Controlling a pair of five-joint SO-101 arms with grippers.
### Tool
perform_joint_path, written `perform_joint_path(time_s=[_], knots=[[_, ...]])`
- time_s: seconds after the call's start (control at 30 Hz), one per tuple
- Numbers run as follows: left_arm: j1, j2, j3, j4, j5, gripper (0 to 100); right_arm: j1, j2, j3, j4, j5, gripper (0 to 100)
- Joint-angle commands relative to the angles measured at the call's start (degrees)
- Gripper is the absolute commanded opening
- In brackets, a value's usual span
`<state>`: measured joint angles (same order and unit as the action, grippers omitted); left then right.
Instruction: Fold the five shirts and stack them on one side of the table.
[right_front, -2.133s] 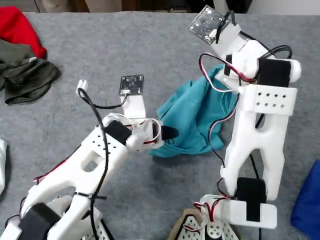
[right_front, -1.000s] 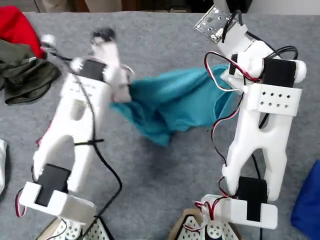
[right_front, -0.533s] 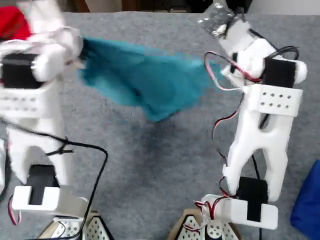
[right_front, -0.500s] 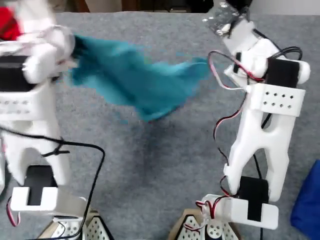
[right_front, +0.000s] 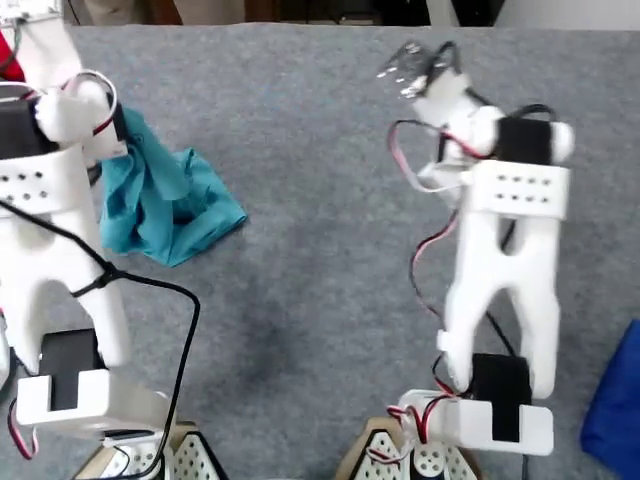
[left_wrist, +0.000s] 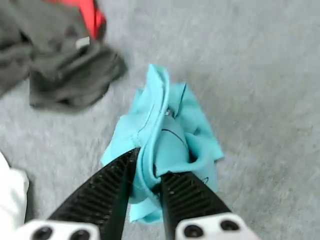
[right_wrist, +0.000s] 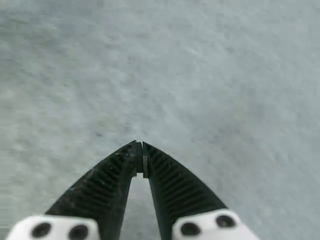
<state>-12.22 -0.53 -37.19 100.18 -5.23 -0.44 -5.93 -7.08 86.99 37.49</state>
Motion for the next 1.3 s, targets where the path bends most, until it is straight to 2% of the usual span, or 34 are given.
perform_joint_path(time_s=[0.0,0.2,0.33,0.4,0.47,0.6,0.67,0.97,1.27], knots=[[-1.23,-0.92,1.93,0.62,-0.26,2,-7.52,0.48,2.15,-1.23,-4.48,0.7],[-5.01,-0.66,4.04,0.62,-0.44,2,-19.82,9.10,5.41,-14.51,-12.31,0.7],[-7.38,-0.48,5.63,0.62,-1.32,2,-26.86,19.91,1.54,-24.53,-14.77,0.9],[-8.00,-0.84,6.95,0.62,-2.55,2,-28.88,24.84,-2.51,-26.11,-16.53,0.9],[-9.05,-0.92,7.91,0.62,-2.73,2,-30.11,29.49,-8.40,-24.70,-20.84,2.3],[-11.60,-0.84,9.85,0.62,-2.55,2,-31.69,37.49,-20.97,-16.97,-27.69,14.0],[-11.96,-0.66,11.25,0.62,-2.46,2,-32.75,41.10,-27.30,-13.19,-29.71,16.4],[-11.69,-0.48,13.27,0.53,-2.29,2,-38.90,58.24,-48.84,-5.54,-36.22,8.9],[-11.78,-0.48,13.63,0.53,-2.29,2,-38.99,74.42,-61.93,-2.64,-36.57,8.7]])
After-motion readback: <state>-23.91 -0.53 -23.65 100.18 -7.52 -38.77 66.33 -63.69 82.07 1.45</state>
